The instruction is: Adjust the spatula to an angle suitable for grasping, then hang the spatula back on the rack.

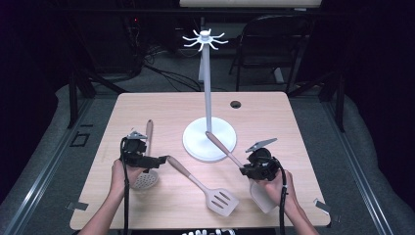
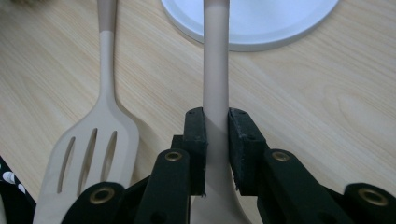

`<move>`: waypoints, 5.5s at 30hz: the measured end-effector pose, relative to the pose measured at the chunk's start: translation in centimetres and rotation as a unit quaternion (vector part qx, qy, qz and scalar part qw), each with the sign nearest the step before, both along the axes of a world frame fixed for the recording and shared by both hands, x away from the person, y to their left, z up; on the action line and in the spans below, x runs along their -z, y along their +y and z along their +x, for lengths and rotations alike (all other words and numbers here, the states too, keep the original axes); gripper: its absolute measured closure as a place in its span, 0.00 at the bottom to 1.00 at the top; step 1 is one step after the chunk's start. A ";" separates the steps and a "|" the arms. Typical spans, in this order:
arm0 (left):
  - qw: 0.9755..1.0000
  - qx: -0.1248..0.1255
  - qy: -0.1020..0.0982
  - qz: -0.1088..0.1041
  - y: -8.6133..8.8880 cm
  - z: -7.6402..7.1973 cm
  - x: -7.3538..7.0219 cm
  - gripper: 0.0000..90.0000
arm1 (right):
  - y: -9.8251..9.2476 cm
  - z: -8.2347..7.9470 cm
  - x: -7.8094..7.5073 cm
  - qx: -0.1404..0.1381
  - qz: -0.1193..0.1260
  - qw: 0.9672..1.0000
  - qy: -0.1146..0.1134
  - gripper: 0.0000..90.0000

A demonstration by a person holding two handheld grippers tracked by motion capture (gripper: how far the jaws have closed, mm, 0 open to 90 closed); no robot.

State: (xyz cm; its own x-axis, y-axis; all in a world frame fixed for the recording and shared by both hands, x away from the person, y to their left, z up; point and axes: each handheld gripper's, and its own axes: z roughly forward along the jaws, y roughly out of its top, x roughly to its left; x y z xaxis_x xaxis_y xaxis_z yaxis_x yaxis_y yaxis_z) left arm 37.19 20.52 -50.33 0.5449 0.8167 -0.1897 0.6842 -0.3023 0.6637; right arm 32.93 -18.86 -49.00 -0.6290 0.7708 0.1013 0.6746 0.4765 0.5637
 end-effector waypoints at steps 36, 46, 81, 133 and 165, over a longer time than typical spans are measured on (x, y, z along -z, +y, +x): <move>0.982 0.091 0.059 -0.156 -11.4 1.6 0.3 0.15 | 3.2 0.1 -1.3 -0.014 0.022 0.999 -0.027 0.87; 0.974 0.099 0.065 -0.195 -13.4 2.0 -0.2 0.22 | 3.8 -0.2 -1.5 -0.023 0.025 0.998 -0.043 0.87; 0.952 0.103 -0.004 -0.289 -15.7 1.8 -2.9 0.76 | 2.7 -0.5 -2.5 -0.005 0.032 0.993 -0.112 0.87; 0.955 0.176 -0.117 -0.209 -16.1 3.3 -8.4 0.85 | -2.4 0.7 -0.6 0.019 0.066 0.996 -0.049 0.08; 0.956 0.167 -0.161 -0.182 -16.0 5.2 -13.8 0.85 | -3.4 1.2 -0.1 0.031 0.050 0.997 -0.044 0.00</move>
State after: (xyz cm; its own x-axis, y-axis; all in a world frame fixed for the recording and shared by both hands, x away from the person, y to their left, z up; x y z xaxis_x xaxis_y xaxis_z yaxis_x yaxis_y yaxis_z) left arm 42.40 4.56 -36.52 0.8419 0.4984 -0.2069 0.3329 -0.1779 0.9260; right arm 34.11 -22.26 -48.86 -0.5906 0.7970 0.1261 0.6468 0.3742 0.6646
